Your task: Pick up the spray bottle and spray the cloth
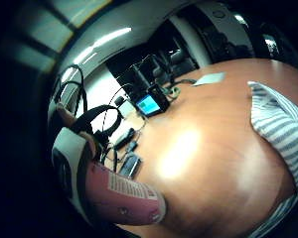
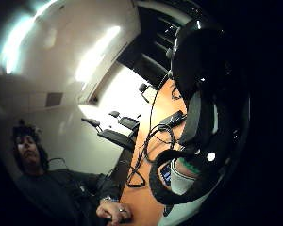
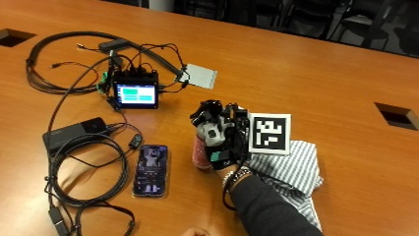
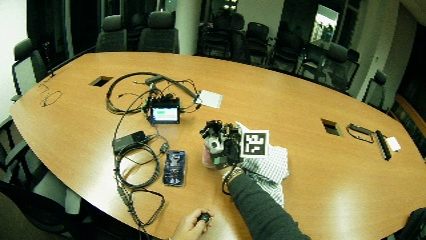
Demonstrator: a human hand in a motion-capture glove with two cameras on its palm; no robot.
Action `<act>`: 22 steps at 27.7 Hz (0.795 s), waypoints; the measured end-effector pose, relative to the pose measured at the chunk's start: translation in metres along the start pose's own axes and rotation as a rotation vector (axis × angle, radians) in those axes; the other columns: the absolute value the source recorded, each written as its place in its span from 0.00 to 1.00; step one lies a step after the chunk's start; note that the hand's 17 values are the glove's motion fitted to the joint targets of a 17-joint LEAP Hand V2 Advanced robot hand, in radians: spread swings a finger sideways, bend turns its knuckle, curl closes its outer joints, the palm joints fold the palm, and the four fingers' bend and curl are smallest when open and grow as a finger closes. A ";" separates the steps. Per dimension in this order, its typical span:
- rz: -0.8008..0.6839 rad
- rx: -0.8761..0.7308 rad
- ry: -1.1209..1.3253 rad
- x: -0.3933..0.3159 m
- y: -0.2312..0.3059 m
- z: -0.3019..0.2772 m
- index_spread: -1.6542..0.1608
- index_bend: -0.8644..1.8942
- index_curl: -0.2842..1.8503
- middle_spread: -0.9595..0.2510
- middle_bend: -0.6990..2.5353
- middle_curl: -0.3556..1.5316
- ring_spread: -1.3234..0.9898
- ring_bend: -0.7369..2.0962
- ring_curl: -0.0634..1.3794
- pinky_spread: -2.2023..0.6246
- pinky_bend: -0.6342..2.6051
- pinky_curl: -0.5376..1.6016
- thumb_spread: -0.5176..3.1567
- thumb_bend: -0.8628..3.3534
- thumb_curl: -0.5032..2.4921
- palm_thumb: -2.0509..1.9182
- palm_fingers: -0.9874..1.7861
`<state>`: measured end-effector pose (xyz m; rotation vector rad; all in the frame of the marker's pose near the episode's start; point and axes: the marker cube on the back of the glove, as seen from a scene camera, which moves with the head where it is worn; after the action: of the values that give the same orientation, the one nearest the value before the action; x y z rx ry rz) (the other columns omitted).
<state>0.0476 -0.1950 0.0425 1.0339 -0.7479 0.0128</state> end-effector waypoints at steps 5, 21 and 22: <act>-0.040 0.010 -0.004 -0.006 0.005 -0.009 0.76 0.38 0.40 0.64 0.38 0.46 0.49 0.49 0.36 0.67 0.35 0.43 0.55 0.20 0.34 0.70 0.85; -0.012 -0.006 0.107 -0.008 0.016 -0.029 0.75 0.38 0.41 0.62 0.38 0.46 0.49 0.49 0.36 0.66 0.35 0.43 0.56 0.20 0.33 0.68 0.85; 0.001 -0.021 0.108 -0.006 0.015 -0.029 0.75 0.38 0.41 0.62 0.38 0.45 0.49 0.50 0.36 0.66 0.35 0.43 0.57 0.20 0.33 0.68 0.84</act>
<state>0.0538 -0.1622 0.0424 1.0051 -0.6490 0.0617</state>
